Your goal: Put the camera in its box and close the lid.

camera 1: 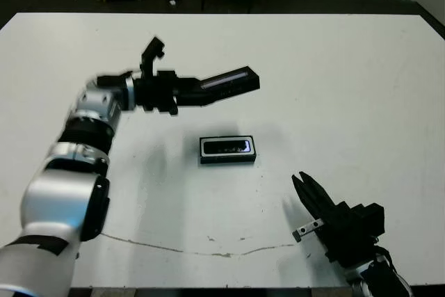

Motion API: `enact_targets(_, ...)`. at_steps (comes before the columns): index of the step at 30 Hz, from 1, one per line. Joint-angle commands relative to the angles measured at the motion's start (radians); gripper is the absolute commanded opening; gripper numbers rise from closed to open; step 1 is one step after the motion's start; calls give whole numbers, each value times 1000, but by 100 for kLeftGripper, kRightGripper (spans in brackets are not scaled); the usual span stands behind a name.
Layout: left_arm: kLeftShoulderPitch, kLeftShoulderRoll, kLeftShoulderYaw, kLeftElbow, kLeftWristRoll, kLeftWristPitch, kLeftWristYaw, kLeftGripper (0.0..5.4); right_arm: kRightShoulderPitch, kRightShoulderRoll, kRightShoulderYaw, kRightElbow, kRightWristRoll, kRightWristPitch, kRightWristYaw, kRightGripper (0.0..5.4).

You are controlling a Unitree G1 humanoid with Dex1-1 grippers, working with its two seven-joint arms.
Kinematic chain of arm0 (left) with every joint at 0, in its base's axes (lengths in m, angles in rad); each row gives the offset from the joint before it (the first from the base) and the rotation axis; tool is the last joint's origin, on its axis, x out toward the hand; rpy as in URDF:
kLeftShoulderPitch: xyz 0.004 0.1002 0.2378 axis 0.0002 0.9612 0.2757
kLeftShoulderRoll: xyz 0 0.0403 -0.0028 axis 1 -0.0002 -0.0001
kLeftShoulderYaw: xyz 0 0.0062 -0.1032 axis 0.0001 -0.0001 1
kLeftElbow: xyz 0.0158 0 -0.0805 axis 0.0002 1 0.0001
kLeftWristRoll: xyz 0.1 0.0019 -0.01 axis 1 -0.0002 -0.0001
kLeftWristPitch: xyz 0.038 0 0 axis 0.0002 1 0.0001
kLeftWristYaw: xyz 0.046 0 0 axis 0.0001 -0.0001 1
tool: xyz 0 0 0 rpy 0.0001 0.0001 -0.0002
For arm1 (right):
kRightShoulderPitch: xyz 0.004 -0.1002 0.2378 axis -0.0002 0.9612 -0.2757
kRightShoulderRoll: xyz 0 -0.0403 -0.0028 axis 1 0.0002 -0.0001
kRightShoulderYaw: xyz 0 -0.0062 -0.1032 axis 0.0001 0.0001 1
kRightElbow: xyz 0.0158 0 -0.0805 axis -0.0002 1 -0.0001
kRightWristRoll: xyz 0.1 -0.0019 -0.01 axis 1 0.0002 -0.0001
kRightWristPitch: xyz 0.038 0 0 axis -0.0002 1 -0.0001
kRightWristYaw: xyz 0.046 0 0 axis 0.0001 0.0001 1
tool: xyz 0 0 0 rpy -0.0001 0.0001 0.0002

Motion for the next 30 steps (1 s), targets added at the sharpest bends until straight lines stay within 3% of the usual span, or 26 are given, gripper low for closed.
enact_targets(1, 35, 45, -89, -142, 41, 44, -16, 224, 49, -8, 1, 0, -6, 21, -15, 0)
enact_targets(12, 115, 130, -283, -487, 141, 75, 38, 224, 55, -7, 11, 6, -12, 2, -24, 0)
enact_targets(19, 141, 112, -333, -597, 187, 206, 173, 224, 50, -5, 10, 20, -16, -10, -27, 0)
enact_targets(26, 142, 100, -373, -660, 179, 386, 231, 224, 38, -3, 10, 62, 0, -64, -17, 0)
enact_targets(30, 142, 97, -389, -656, 168, 400, 236, 224, 41, -3, 13, 49, -3, -56, -21, 0)
